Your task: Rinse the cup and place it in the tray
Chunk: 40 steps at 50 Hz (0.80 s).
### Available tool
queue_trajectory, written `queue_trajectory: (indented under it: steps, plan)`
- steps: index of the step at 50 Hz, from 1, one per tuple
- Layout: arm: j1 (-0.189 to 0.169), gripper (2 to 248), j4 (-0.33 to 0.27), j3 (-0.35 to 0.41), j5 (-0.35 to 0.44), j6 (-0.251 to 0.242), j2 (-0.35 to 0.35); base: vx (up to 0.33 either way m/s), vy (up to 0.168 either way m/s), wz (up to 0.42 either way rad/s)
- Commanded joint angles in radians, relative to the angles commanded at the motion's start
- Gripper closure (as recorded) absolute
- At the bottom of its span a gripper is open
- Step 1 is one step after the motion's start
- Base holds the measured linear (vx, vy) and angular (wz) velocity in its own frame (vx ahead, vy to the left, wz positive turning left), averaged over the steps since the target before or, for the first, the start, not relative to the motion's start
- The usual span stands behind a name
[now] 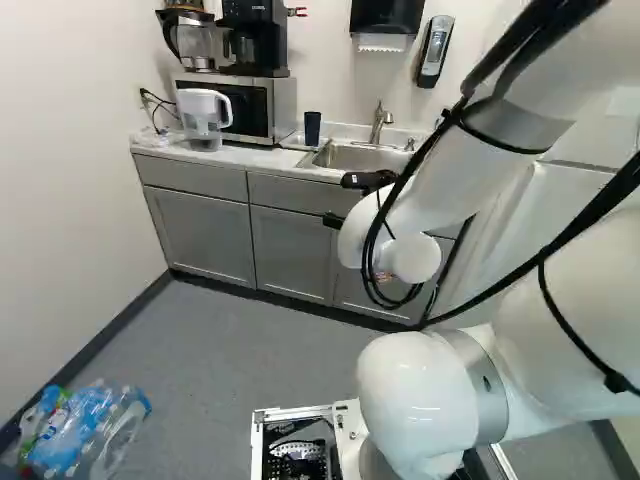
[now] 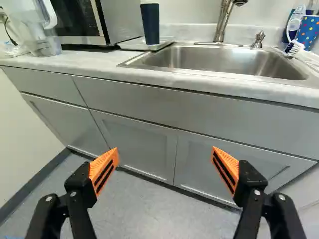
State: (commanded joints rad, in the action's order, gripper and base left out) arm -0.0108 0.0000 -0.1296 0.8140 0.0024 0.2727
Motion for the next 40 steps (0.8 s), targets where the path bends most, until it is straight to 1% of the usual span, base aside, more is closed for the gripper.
queue_trajectory:
  steps: [19,40]
  plan:
    - [0.009,3,0.0,0.035,0.049,-0.002,0.005,0.0,0.0,0.0]
    - [0.011,3,0.0,0.042,0.059,-0.002,0.007,0.0,0.0,0.0]
